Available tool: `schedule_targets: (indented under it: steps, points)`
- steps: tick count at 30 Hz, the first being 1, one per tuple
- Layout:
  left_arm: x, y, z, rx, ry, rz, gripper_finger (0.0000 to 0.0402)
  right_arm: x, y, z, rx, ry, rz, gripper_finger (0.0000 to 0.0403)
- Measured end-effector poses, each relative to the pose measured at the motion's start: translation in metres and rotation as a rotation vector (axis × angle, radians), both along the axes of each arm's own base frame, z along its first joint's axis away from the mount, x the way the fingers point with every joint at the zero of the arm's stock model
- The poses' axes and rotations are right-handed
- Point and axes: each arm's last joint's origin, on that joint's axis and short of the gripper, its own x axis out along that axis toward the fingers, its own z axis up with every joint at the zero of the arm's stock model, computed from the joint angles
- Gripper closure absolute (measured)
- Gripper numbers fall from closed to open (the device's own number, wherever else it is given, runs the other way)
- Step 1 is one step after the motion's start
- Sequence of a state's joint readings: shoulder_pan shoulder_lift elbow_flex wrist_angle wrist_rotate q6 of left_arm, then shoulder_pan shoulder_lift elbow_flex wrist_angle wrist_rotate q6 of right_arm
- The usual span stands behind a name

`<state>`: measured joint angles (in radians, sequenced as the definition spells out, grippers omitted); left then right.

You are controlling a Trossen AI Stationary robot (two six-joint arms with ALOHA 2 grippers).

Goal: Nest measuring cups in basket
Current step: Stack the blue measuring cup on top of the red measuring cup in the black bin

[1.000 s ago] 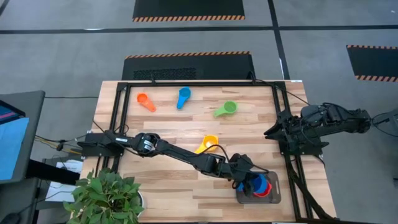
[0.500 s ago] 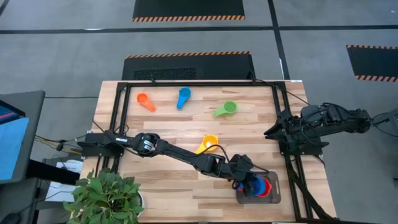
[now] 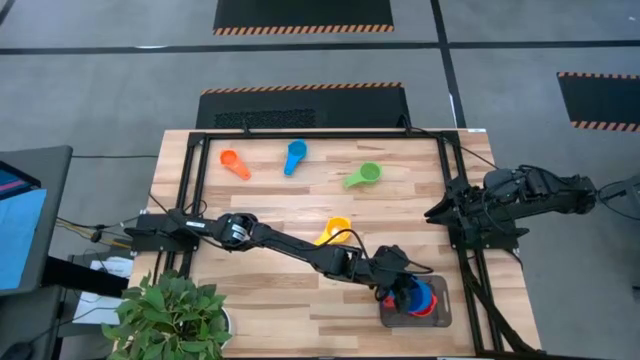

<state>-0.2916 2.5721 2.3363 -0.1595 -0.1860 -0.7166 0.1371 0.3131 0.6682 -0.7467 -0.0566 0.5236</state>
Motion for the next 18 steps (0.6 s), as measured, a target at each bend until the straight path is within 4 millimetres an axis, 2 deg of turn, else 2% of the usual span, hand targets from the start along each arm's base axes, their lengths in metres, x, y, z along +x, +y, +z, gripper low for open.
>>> schedule_targets:
  steps: [18]
  points:
    - [0.0024, 0.0009, 0.0059, 0.027, -0.062, -0.044, 0.0321, 0.0014, 0.0002, 0.0035, 0.005, -0.039, 0.0, 0.0285]
